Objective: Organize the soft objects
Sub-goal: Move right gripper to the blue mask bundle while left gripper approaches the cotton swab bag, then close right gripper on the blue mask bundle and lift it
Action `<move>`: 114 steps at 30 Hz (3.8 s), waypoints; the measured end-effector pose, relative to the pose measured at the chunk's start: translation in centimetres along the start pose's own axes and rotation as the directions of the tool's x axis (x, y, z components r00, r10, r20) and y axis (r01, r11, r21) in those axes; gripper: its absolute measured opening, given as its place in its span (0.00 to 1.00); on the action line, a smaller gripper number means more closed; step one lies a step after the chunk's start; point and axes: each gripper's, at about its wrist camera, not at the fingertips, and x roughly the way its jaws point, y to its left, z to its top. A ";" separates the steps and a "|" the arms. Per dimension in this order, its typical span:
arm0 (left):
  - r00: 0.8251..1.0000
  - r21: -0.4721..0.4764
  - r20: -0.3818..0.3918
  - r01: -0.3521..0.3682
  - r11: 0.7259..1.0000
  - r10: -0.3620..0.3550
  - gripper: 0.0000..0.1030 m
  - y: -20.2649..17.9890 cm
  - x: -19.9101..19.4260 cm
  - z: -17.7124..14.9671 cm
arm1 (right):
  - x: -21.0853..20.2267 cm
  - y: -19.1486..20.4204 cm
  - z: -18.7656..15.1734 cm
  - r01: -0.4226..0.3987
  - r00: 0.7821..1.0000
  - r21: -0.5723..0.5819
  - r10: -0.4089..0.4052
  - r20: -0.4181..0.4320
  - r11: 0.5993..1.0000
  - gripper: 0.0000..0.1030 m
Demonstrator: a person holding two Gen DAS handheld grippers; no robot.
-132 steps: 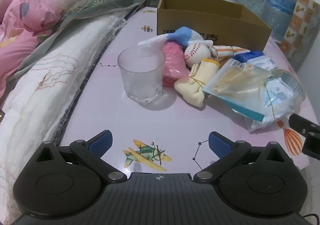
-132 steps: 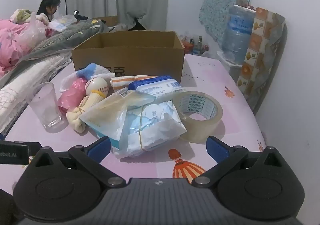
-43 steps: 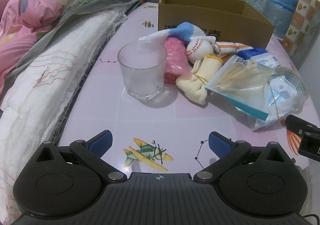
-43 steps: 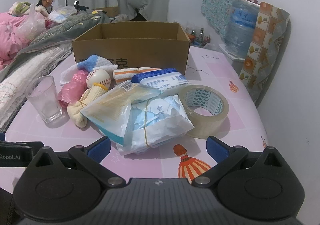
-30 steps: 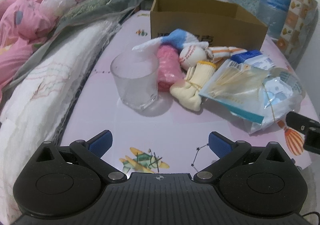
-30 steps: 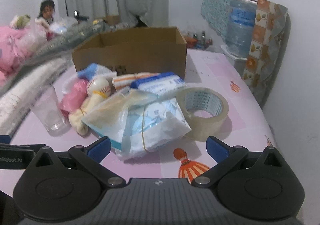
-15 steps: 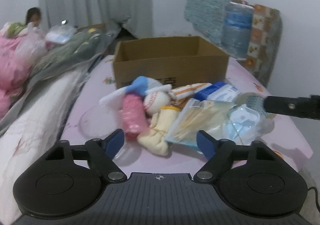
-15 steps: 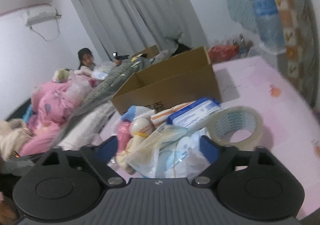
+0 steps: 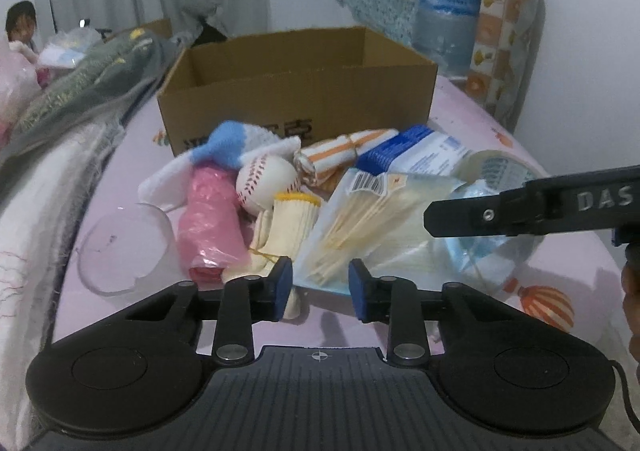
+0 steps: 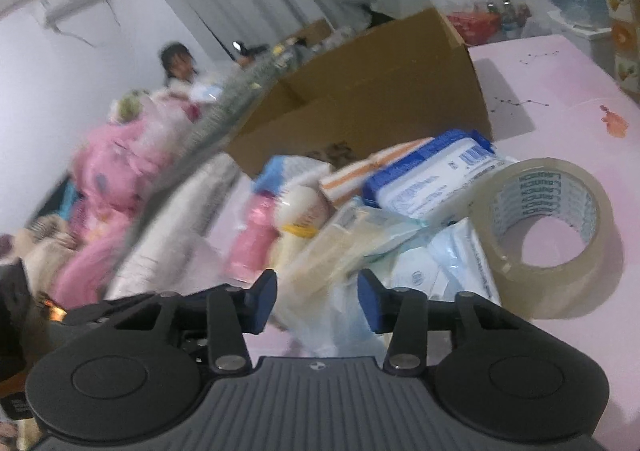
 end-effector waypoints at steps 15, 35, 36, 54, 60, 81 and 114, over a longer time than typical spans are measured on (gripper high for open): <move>0.993 -0.060 -0.075 0.082 0.995 -0.087 0.24 1.1 2.0 -0.2 | 2.4 1.4 1.3 0.068 0.992 -0.089 -0.077 -0.100 0.994 0.34; 0.972 -0.066 -0.116 0.198 0.978 -0.205 0.68 0.5 -2.8 -3.3 | -1.6 -0.9 -2.7 -0.096 0.973 0.052 0.105 -0.206 0.994 0.30; 0.965 -0.063 -0.133 0.218 0.974 -0.225 0.73 0.2 -2.6 -3.5 | -1.5 -1.0 -2.8 -0.098 0.972 0.058 0.108 -0.209 0.993 0.30; 0.943 -0.062 -0.222 0.239 0.969 -0.247 0.86 0.0 0.5 -4.3 | 1.5 0.3 -3.1 -0.123 0.948 0.035 0.128 -0.291 0.992 0.31; 0.951 -0.045 -0.207 0.225 0.973 -0.229 0.77 0.1 -0.1 -4.8 | 1.7 0.8 -3.4 -0.122 0.950 0.019 0.123 -0.287 0.992 0.31; 0.976 -0.041 -0.199 0.082 0.996 -0.088 0.70 1.7 -0.7 -4.7 | -4.5 -3.4 -2.2 0.143 0.985 0.072 -0.135 -0.109 0.987 0.61; 0.979 -0.052 -0.167 0.112 0.992 -0.119 0.73 2.1 -1.4 -5.0 | -2.5 -2.9 -0.9 0.188 0.964 -0.183 -0.217 -0.155 0.965 0.35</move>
